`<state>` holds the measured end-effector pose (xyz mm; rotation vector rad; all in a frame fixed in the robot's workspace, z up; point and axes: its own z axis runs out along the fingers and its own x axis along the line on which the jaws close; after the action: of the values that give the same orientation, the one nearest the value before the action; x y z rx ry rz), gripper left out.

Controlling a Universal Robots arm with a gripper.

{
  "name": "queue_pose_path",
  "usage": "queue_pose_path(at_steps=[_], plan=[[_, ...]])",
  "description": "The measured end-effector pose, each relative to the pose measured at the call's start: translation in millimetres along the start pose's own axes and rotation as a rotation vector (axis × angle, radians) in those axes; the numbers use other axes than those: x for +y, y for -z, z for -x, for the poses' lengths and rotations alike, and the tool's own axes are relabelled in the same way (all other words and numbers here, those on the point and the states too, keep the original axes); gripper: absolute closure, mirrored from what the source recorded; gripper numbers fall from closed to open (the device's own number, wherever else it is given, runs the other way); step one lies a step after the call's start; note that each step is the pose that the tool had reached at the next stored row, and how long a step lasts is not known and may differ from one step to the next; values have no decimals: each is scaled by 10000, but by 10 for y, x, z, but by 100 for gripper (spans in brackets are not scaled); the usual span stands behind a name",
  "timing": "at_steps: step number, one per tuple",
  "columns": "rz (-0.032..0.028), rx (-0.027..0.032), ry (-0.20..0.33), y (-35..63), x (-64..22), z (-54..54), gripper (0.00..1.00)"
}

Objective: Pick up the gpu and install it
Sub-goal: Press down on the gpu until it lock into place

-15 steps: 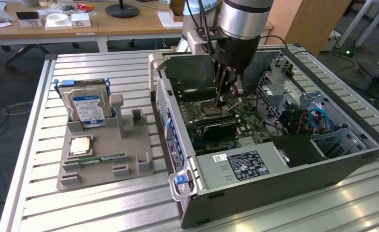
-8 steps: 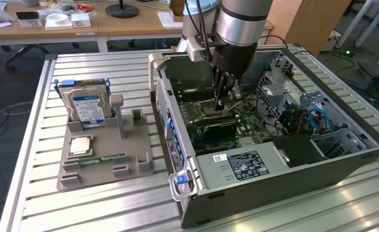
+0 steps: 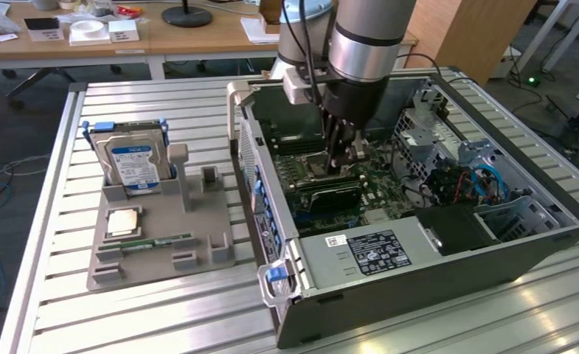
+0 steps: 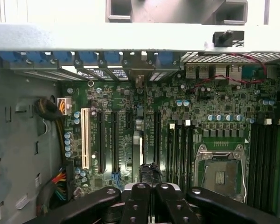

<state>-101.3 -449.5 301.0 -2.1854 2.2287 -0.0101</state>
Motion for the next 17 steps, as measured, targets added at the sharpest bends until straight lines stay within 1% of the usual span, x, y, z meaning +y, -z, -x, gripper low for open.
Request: queue_pose_path(at_steps=[2, 7, 10, 17], plan=[[0, 0, 0, -33, 1, 0, 89], [1, -1, -1, -37, 2, 0, 89], [-1, -54, -3, -59, 13, 0, 89], [1, -55, -1, -175, 24, -2, 89]])
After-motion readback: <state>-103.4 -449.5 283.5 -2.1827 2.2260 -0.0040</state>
